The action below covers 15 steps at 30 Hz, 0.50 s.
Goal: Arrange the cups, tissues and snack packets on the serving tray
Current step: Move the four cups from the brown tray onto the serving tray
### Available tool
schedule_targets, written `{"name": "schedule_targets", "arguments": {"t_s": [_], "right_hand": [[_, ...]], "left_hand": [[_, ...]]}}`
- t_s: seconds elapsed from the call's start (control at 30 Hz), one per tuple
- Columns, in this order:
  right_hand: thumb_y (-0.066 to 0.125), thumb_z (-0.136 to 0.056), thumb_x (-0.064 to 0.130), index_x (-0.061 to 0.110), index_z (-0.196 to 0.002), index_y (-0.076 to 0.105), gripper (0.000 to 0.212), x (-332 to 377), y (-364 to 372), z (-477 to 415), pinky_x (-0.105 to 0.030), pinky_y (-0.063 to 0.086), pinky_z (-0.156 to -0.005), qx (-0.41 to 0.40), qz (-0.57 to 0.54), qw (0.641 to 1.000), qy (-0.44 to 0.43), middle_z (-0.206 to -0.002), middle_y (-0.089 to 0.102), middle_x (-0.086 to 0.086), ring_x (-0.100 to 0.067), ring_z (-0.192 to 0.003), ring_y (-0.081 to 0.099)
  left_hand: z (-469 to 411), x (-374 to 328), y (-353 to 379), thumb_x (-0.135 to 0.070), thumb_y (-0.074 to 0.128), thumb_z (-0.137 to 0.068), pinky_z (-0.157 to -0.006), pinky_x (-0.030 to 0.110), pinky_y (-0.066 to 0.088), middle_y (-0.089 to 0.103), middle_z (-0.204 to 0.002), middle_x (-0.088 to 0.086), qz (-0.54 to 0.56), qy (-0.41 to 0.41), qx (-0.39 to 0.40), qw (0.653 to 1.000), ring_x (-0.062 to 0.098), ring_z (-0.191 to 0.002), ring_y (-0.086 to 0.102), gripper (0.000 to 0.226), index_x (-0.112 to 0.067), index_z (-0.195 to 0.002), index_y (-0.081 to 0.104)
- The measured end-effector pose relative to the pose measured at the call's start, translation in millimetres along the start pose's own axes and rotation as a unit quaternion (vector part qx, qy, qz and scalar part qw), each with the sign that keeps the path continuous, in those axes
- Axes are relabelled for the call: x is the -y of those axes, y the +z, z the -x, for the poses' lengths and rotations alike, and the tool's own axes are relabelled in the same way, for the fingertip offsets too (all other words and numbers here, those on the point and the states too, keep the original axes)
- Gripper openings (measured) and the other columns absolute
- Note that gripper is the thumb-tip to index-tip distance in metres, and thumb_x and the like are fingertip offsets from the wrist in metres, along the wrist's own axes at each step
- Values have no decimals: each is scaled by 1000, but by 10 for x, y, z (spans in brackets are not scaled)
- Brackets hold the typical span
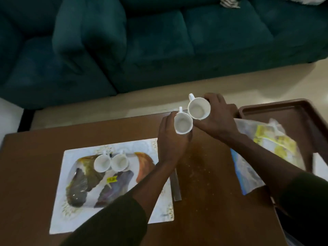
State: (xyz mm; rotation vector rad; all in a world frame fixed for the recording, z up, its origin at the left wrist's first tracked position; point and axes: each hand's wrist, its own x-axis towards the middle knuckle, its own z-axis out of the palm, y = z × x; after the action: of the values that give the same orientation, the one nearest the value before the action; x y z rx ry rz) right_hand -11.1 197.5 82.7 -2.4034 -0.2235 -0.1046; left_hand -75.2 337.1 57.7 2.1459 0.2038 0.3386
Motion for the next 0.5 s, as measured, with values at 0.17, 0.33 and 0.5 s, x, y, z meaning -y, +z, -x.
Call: {"name": "schedule_targets", "arguments": {"t_s": [0.17, 0.33, 0.5], "right_hand": [[81, -65, 41, 11, -101, 56, 53, 743, 477, 182, -32, 44, -74, 37, -35, 999, -17, -102, 60, 0, -18, -94, 53], [82, -67, 40, 37, -99, 50, 45, 1200, 1055, 786, -17, 43, -79, 151, -72, 986, -11, -99, 55, 15, 2, -92, 54], [77, -67, 40, 26, -132, 39, 76, 1276, 1596, 1382, -34, 50, -97, 251, -5, 968, -4, -139, 44, 6, -14, -124, 46]], "left_hand": [[191, 359, -891, -35, 78, -77, -84, 17, 47, 61, -114, -8, 2, -8, -18, 1000, 8, -104, 58, 49, -24, -119, 54], [787, 937, -1540, -41, 77, -75, -93, 21, 46, 61, -110, -3, -55, -43, 27, 997, 13, -104, 59, 51, -20, -114, 52], [1359, 1511, -1912, -25, 81, -73, -90, 40, 54, 64, -110, 2, -123, -84, 67, 986, 19, -104, 62, 51, -13, -116, 57]]}}
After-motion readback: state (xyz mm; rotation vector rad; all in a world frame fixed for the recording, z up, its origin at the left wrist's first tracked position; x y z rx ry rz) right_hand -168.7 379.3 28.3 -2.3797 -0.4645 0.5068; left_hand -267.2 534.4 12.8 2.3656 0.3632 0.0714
